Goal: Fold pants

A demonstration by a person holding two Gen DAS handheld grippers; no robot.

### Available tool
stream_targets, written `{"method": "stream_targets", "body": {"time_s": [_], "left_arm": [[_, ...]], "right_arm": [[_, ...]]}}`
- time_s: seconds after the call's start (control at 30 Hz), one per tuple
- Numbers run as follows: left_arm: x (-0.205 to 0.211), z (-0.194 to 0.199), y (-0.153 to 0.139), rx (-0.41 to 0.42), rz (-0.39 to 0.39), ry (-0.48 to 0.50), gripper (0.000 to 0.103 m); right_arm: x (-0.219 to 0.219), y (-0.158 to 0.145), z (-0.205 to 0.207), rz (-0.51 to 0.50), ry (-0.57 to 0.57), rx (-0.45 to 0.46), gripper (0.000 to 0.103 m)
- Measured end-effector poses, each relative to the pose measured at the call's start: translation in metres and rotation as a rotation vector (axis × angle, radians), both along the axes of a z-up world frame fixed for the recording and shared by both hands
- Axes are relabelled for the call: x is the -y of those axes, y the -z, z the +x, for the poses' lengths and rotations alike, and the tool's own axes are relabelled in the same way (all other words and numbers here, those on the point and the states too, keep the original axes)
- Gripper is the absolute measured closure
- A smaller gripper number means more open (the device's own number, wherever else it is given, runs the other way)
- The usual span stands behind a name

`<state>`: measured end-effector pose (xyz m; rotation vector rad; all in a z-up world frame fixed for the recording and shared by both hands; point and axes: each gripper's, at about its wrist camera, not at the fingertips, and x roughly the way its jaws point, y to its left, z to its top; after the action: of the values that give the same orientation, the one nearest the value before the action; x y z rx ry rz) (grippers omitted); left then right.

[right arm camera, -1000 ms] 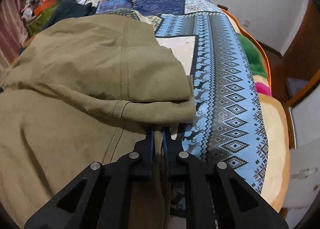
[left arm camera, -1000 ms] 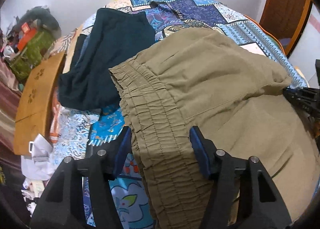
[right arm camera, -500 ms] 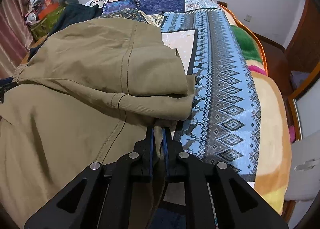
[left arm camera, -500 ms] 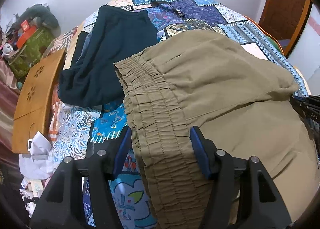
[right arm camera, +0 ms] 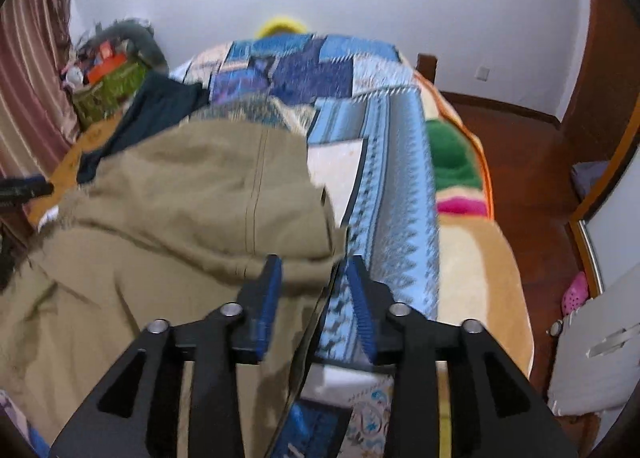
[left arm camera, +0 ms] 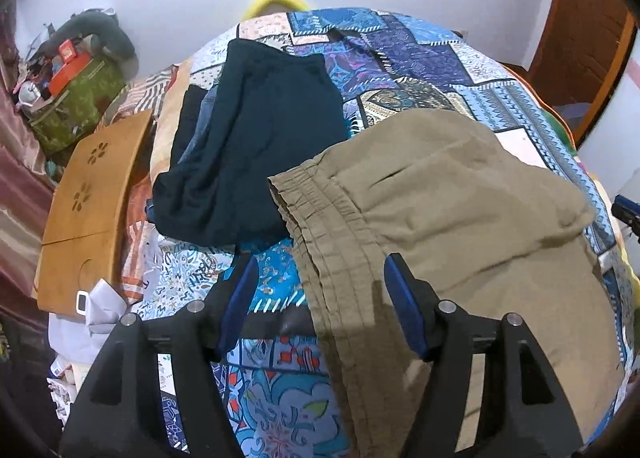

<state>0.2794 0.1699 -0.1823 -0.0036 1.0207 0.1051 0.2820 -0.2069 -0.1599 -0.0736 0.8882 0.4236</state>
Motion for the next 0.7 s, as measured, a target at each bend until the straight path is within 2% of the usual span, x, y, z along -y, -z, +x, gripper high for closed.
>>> {"method": "stream_targets", "body": {"time_s": [0.2,0.43,0.57,0.63,0.67,0.7], "left_arm": [[0.003,0.021,0.016,-0.052,-0.001,-0.006,0.031],[-0.002,0.032,0.042,-0.12,-0.045,-0.007,0.027],[-0.002,0.031,0.05,-0.13,-0.07,0.0,0.025],[0.0,0.031,0.053,-0.141,-0.088,0.012,0.025],[0.002,0.031,0.055,-0.142,-0.084,0.022,0.025],[0.005,0.031,0.055,-0.139,-0.073,0.031,0.025]], "right_arm": [[-0.003,0.009,0.023,0.018,0.018,-0.008,0.061],[-0.014,0.044,0.048,0.026,-0.019,-0.124,0.06],[-0.022,0.057,0.048,0.043,-0.058,-0.151,0.06],[-0.025,0.06,0.048,0.04,-0.08,-0.16,0.071],[-0.029,0.062,0.047,0.02,-0.087,-0.161,0.073],[-0.033,0.063,0.045,-0.013,-0.098,-0.142,0.08]]}}
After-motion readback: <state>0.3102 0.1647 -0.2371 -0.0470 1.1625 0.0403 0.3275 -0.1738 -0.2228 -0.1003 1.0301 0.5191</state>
